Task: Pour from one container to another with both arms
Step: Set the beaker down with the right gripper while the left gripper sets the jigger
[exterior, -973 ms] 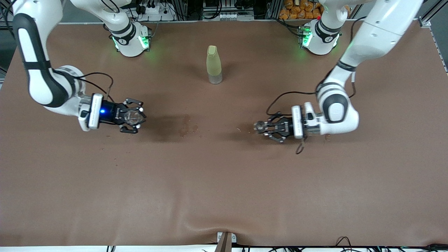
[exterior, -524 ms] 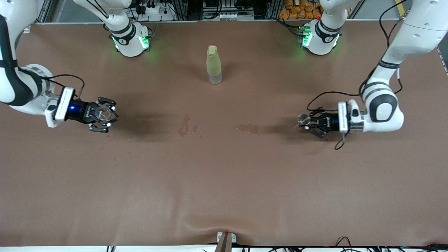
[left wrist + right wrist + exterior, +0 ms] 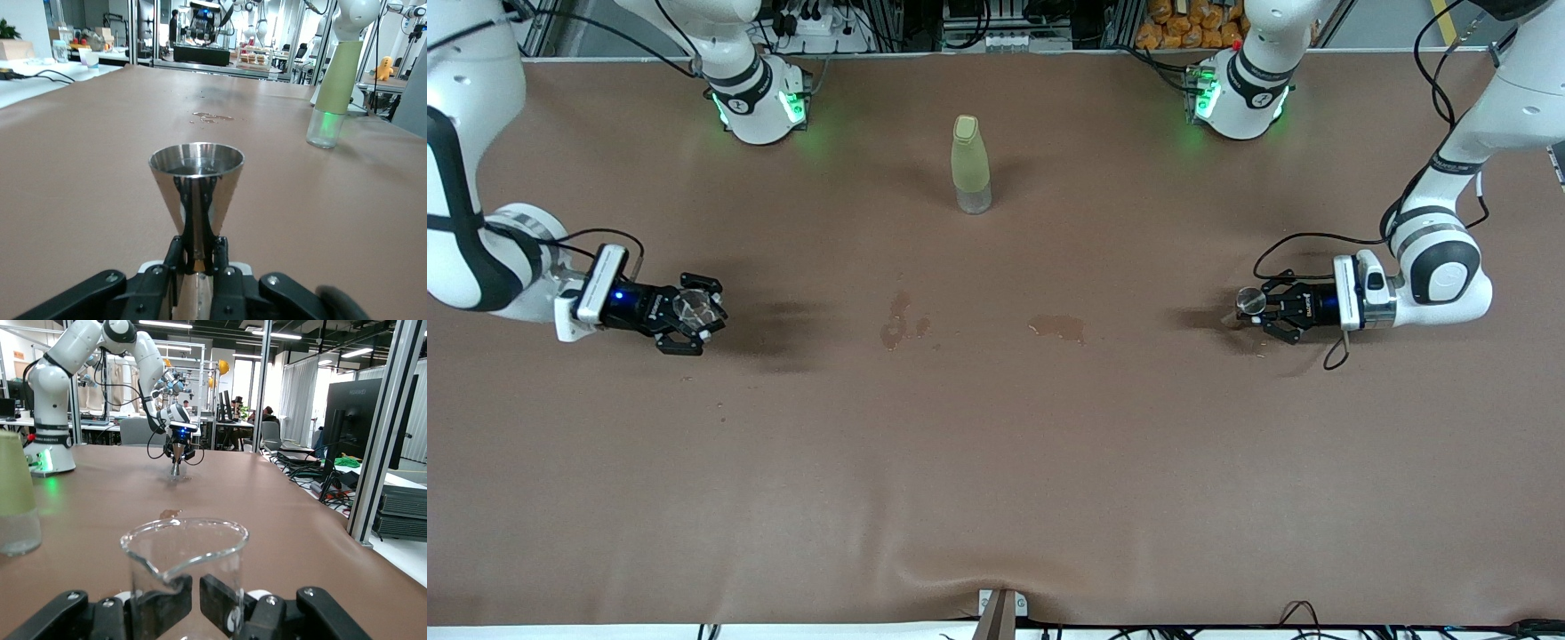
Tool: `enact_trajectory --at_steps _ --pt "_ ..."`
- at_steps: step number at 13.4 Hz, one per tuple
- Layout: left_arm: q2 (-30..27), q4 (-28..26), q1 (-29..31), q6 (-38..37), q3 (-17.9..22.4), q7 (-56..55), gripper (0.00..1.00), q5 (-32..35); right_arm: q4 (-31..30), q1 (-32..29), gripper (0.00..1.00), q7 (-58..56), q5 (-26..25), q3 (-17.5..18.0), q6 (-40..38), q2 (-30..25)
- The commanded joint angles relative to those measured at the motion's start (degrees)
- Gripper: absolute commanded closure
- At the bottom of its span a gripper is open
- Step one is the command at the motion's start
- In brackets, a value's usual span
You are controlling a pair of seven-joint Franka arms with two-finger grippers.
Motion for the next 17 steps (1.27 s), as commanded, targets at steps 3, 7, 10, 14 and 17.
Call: enact_trajectory --at_steps 3,7,10,14,17 --pt "2.74 2.6 1.24 -1.98 -0.41 2.45 1.0 0.99 7.1 -0.94 1.0 -5.65 -0.89 0.92 -1.69 9.75" --pt "4.4 3.83 1.33 -1.99 -0.41 3.42 1.0 0.99 8.69 0.64 1.0 -9.69 -0.27 0.92 -1.35 15.21" --pt "5.2 4.36 1.42 -1.99 -0.33 3.77 0.96 1.08 8.6 2.22 1.0 -9.97 -0.62 0.92 -1.17 18.37" --pt "5.64 4.54 1.42 -2.08 -0.33 3.77 0.81 1.0 8.6 3.01 1.0 -10.05 -0.8 0.83 -0.03 20.84" --pt "5.73 4.63 1.42 -2.08 -0.33 3.77 0.7 1.0 8.6 3.1 1.0 -10.05 -0.89 0.83 2.78 20.85"
